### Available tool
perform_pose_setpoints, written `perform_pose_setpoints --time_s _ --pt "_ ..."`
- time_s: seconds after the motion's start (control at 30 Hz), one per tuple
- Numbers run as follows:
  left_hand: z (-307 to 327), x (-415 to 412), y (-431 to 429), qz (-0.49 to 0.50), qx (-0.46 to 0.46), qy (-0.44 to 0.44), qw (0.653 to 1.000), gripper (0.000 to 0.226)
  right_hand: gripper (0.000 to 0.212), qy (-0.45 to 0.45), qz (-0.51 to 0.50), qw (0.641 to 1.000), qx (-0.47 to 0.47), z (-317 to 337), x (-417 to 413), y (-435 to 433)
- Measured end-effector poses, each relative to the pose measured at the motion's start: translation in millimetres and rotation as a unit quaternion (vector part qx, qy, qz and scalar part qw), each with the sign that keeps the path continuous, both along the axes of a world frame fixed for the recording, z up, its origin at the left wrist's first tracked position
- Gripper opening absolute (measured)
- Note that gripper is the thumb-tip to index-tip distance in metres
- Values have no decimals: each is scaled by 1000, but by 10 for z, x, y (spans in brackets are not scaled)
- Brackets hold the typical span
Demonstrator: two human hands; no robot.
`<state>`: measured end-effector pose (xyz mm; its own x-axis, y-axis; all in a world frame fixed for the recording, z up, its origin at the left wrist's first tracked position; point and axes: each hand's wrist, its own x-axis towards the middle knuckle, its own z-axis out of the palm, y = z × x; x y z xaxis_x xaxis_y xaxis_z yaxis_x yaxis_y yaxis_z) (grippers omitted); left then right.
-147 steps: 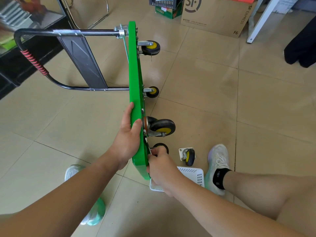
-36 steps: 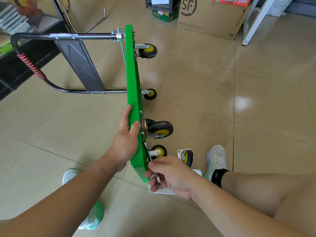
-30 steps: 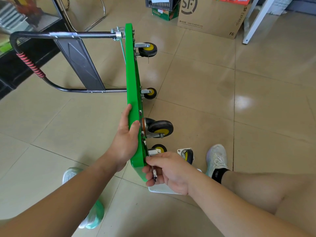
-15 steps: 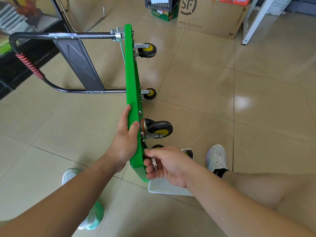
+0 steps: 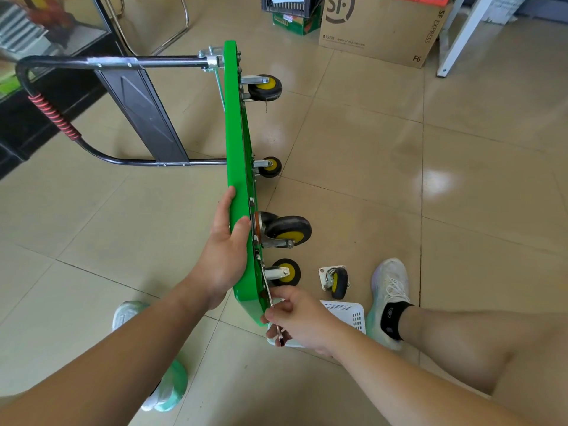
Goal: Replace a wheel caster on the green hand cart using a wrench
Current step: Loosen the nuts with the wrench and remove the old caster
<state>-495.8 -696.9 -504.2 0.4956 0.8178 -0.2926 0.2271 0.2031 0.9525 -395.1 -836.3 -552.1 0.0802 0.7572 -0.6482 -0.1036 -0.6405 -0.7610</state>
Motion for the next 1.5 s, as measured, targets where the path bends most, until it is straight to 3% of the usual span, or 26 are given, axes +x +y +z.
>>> perform_pose_setpoints --time_s 0.13,0.5,0.93,1.07,1.27,1.5 --pt "-8 -3 8 9 -4 -2 1000 51 37 -71 -2 997 11 -149 -6 -7" --pt "13 4 3 3 -8 -2 1000 51 33 -89 18 996 20 -75 60 -181" --pt "23 5 0 1 -7 4 1000 51 20 -13 8 999 36 159 46 -28" --pt "35 14 -4 3 -6 4 1000 52 16 54 -19 998 30 239 46 -23" --pt "45 14 -14 4 -8 0 1000 52 19 11 -19 1000 17 169 16 -30" --pt "43 20 -12 6 -6 3 1000 52 22 67 -97 993 28 209 -123 -107"
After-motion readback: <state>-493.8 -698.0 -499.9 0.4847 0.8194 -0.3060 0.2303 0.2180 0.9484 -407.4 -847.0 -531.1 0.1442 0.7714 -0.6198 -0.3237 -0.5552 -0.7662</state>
